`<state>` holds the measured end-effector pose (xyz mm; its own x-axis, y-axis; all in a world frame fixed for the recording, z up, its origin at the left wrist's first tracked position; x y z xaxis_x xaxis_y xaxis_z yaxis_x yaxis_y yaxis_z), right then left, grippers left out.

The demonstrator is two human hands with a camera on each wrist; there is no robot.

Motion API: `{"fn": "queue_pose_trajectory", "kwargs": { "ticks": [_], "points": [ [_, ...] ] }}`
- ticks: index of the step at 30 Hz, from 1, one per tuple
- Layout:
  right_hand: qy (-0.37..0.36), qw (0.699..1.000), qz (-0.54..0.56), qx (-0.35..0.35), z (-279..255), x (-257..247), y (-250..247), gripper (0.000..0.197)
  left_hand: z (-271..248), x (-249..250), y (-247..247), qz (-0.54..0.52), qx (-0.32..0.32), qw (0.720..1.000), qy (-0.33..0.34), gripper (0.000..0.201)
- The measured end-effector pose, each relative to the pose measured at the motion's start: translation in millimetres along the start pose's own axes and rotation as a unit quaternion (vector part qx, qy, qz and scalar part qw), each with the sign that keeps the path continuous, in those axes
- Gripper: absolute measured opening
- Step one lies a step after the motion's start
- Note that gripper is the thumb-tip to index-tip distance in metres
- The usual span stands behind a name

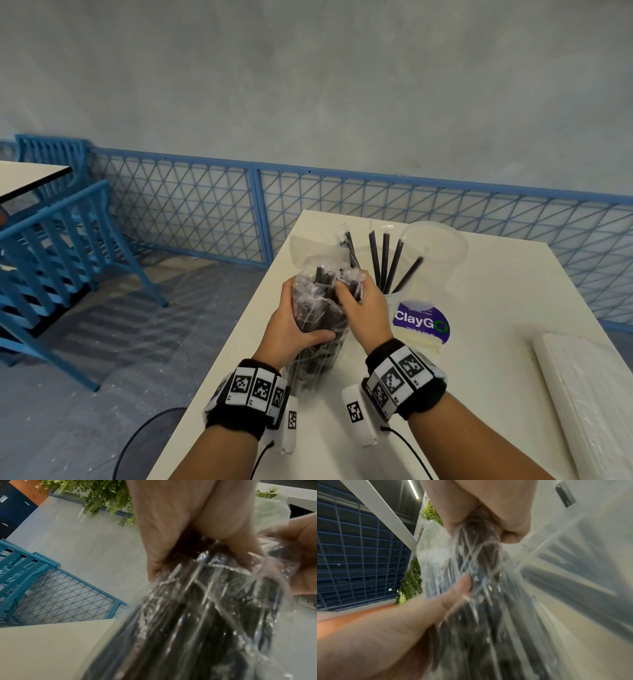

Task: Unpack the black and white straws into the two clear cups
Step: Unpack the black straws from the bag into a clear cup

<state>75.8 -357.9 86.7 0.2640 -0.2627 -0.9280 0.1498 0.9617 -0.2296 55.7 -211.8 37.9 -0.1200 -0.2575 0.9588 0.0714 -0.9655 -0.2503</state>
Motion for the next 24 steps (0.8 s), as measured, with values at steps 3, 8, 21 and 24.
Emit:
{"fn": "queue_pose_trajectory", "kwargs": {
  "ticks": [3,8,21,24],
  "points": [
    [-0.025,1.0,0.01,-0.006,10,-15,-8,0.02,0,-3,-1,-0.013,0.006,1.0,-0.006,0.101],
    [-0.05,0.998,0.029,-0.015,15,-37,-20,0.017,1,-3,-2,-0.033,0.01,0.999,-0.004,0.099],
    [0.075,0.978,0.189,-0.046,-1,-14,-6,0.057,-6,9,1,-0.075,-0.011,0.997,0.023,0.088],
    [0.085,0.976,0.198,-0.021,-3,-14,-4,0.038,-4,19,0,-0.115,0.0,0.993,0.029,0.082]
  ]
}}
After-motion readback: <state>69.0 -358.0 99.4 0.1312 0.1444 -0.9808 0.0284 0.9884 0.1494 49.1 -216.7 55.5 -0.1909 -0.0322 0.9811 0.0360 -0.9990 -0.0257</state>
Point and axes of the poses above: each hand's wrist, its own z-axis towards the middle knuckle, its own y-axis out of the palm, x = y × z, the point moved 10 cm from there along z, towards the middle knuckle, and after that the axes turned 3 degrees about x, right-handed, at the moved point
